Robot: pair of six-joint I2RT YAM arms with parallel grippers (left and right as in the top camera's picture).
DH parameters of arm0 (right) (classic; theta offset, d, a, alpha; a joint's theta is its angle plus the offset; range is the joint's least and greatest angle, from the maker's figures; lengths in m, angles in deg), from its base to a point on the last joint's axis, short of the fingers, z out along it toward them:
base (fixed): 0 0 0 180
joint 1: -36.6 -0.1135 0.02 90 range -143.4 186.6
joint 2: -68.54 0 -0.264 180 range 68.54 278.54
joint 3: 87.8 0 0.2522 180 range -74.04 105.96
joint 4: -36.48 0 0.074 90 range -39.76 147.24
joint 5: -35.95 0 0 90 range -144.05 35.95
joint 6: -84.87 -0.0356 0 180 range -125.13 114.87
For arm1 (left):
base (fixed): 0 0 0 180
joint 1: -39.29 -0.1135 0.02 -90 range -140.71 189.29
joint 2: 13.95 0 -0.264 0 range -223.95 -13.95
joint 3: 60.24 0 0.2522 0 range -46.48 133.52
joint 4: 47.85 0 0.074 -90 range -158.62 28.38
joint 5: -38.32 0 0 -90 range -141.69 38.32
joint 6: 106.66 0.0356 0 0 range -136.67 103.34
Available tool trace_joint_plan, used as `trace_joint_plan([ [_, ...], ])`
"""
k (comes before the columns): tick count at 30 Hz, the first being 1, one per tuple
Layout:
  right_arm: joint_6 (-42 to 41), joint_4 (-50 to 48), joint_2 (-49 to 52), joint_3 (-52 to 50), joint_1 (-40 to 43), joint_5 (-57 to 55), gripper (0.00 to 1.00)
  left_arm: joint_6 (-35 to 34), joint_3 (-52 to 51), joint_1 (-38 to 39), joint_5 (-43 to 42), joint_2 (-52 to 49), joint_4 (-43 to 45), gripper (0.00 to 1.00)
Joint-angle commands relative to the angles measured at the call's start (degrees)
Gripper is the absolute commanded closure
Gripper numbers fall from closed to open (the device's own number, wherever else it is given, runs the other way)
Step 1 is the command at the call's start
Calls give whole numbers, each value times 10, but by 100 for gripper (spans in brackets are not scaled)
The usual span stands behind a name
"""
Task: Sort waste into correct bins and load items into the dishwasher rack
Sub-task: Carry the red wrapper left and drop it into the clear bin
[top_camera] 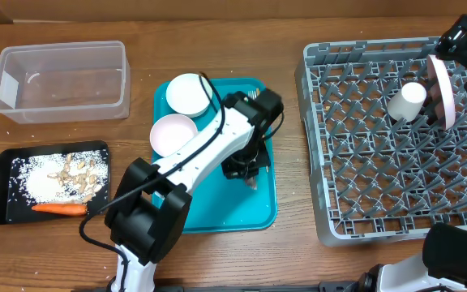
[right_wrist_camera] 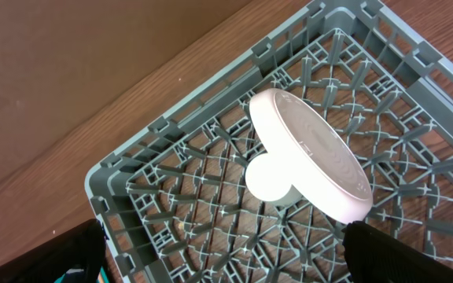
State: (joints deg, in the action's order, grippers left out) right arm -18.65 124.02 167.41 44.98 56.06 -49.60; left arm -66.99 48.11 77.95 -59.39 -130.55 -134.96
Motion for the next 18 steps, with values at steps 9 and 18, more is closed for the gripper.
trace_joint_plan([
  [9,-4,-2,-4,2,2,-4,0,142,198,-61,7,3,-114,96],
  [18,-4,-2,-4,2,2,-3,0,171,201,-199,23,3,-92,96],
])
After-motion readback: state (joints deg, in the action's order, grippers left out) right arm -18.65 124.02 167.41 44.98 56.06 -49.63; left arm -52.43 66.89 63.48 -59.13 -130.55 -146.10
